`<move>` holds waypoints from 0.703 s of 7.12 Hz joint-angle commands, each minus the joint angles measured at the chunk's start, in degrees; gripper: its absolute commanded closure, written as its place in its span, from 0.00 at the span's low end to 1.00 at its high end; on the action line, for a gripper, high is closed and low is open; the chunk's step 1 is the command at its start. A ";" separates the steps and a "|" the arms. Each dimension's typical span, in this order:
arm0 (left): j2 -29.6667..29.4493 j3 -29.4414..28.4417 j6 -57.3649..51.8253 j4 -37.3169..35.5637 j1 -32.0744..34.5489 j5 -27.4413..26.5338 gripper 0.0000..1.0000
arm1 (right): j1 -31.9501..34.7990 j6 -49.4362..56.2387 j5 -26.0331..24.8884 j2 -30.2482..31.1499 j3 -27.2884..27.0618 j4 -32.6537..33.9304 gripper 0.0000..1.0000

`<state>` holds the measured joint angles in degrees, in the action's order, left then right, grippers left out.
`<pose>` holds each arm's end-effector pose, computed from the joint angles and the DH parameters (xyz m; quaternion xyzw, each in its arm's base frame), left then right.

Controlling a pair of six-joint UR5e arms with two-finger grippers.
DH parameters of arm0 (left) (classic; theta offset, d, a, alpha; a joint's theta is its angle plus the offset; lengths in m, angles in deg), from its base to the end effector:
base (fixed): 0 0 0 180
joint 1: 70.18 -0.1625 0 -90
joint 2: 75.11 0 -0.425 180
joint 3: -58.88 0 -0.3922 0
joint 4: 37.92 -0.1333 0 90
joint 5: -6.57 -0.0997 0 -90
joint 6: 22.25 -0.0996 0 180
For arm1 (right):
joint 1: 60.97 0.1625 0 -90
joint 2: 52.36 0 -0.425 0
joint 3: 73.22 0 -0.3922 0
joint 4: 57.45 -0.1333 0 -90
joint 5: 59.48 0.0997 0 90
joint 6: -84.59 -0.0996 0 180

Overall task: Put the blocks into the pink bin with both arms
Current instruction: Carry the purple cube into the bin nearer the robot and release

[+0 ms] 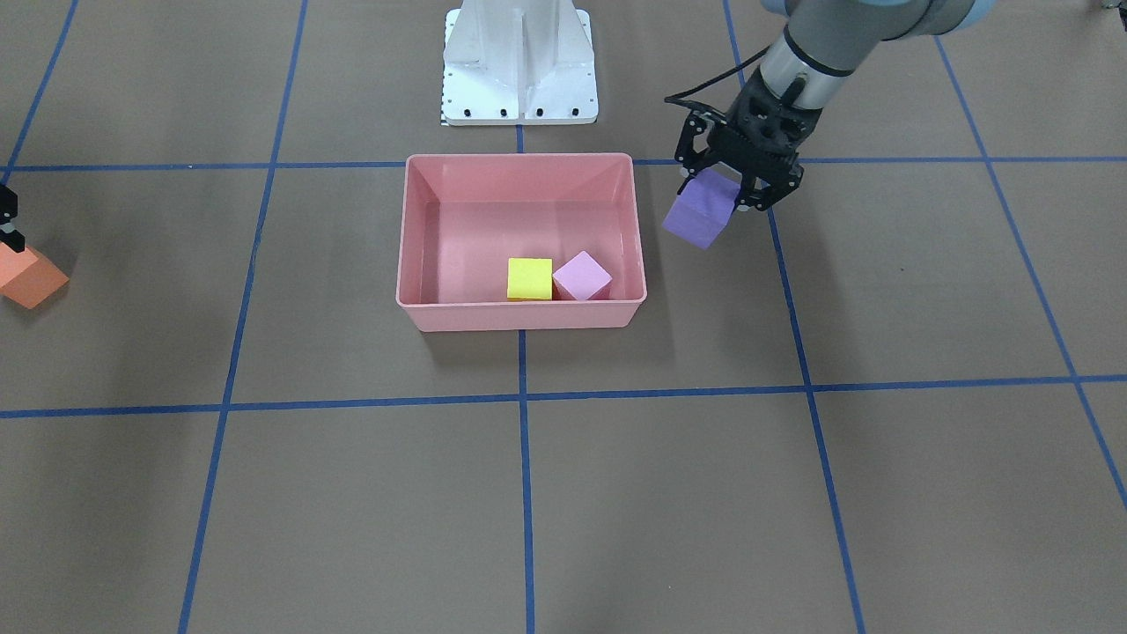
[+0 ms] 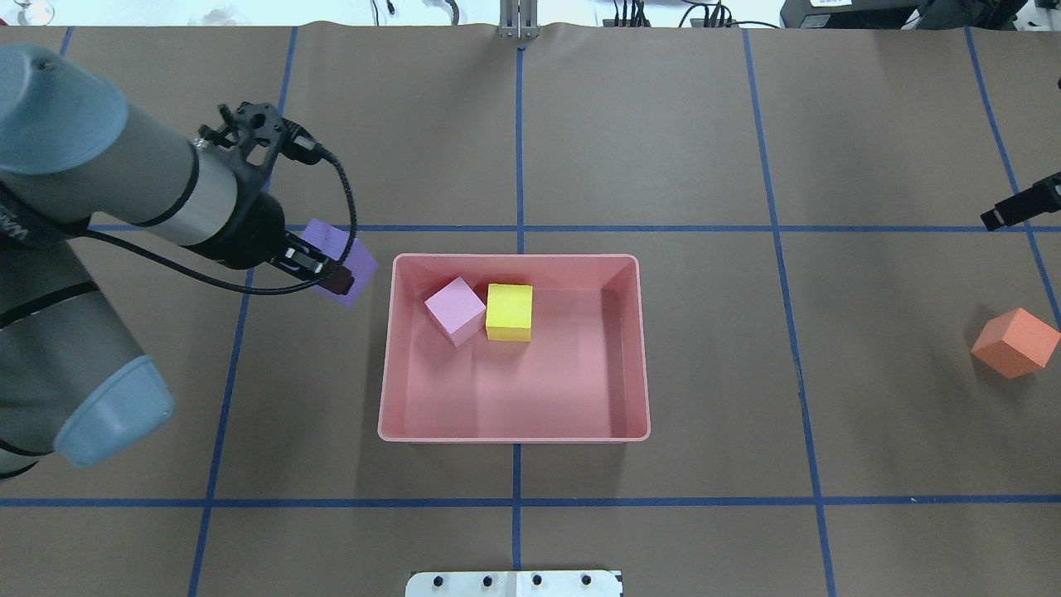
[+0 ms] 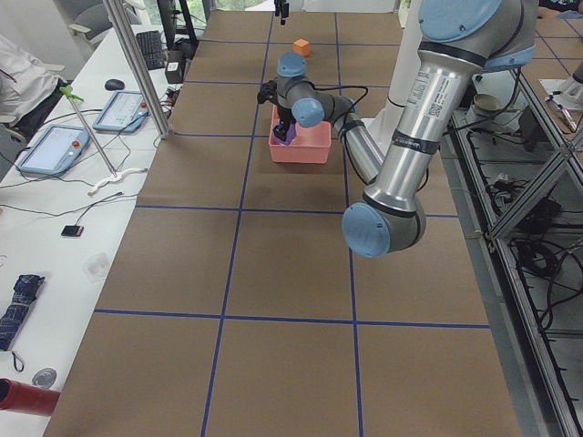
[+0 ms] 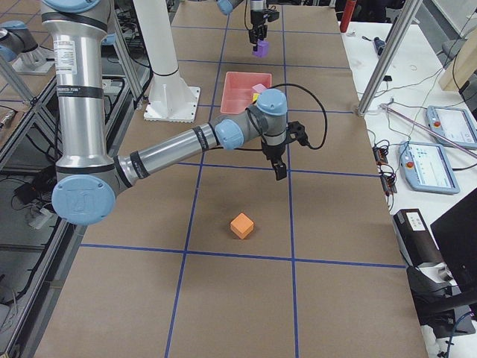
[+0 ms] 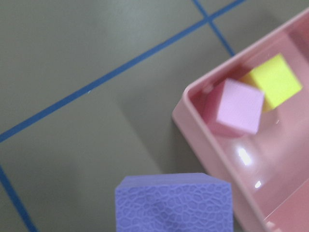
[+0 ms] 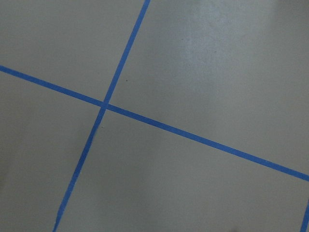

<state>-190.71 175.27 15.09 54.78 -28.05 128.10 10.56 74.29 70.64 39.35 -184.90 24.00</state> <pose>0.3549 -0.4306 0.2045 0.1620 0.4769 0.2027 0.8398 -0.0865 -0.4771 0.4727 0.1415 -0.3795 -0.1491 0.9021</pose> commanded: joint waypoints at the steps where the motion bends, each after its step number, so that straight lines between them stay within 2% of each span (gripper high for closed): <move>1: -7.78 -1.61 11.11 -3.05 -6.23 -5.90 0.00 | 0.19 1.68 1.53 8.97 3.22 -14.85 0.00; 2: -10.24 -2.83 13.69 -3.23 -9.14 -9.96 0.00 | 0.37 1.77 2.33 10.93 4.44 -18.48 0.00; 5: -10.27 -2.75 13.90 -3.14 -9.17 -10.18 0.00 | 0.37 2.47 2.07 12.88 6.64 -21.76 0.00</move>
<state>-200.86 172.44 28.81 51.63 -37.10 118.21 10.96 76.28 72.83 51.55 -179.30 3.79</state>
